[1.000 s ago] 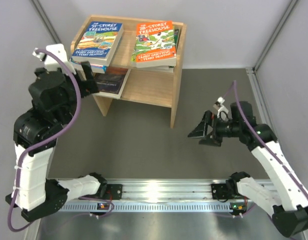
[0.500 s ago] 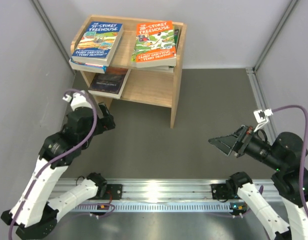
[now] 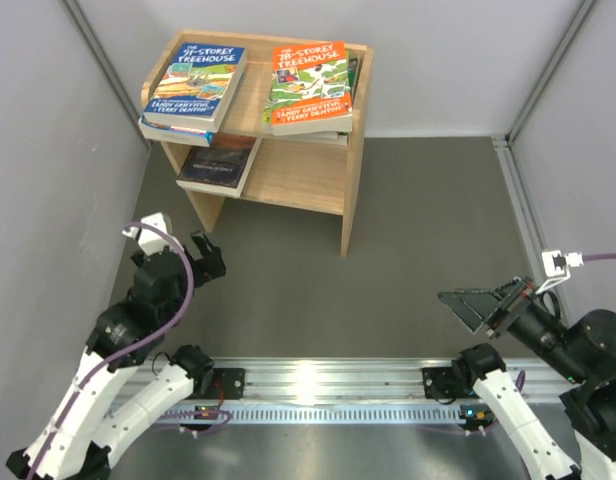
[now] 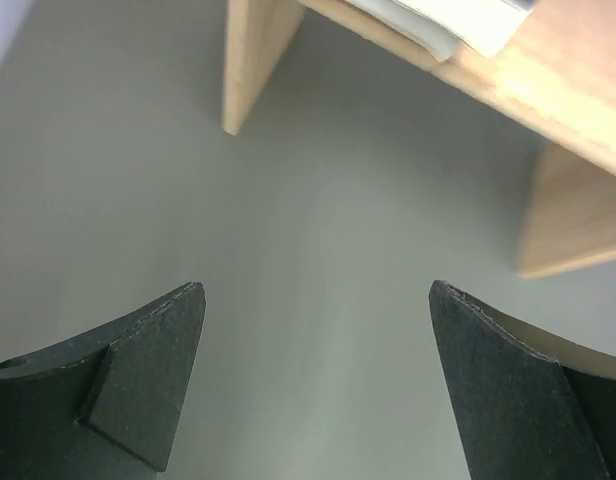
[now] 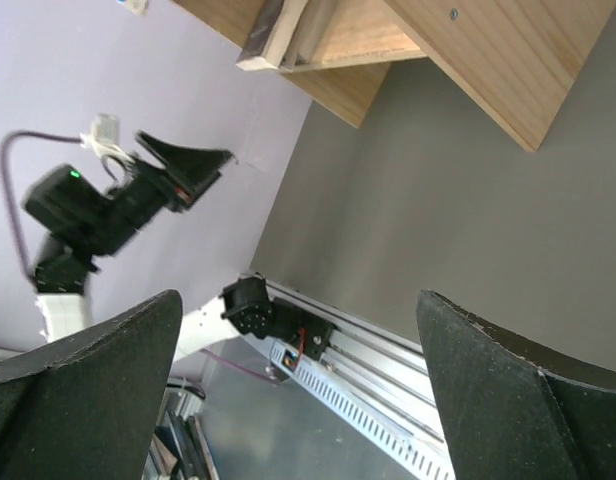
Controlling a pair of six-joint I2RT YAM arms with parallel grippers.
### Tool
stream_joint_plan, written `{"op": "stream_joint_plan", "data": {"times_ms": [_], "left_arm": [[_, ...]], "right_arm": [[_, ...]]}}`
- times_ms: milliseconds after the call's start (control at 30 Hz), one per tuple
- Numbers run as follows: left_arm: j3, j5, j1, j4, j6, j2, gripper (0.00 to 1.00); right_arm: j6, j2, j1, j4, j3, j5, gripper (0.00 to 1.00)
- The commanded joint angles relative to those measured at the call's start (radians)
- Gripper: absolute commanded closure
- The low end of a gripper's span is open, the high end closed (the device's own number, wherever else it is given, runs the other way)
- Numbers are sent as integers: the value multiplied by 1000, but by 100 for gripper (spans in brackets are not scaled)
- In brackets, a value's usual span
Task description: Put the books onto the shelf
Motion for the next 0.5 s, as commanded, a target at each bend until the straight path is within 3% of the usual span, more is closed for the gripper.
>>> {"op": "stream_joint_plan", "data": {"times_ms": [0, 100, 133, 300, 467], "left_arm": [[-166, -66, -1, 275, 180, -50, 1], [-296, -149, -1, 406, 362, -76, 1], [-328, -218, -1, 513, 445, -79, 1], [-639, -280, 1, 941, 672, -93, 1], [-930, -293, 5, 1353, 625, -75, 1]], "right_arm": [[45, -51, -10, 35, -17, 56, 0], [68, -86, -10, 73, -48, 88, 0], [71, -86, -10, 77, -49, 94, 0], [89, -98, -10, 98, -63, 111, 0], [30, -152, -10, 153, -59, 153, 0]]}}
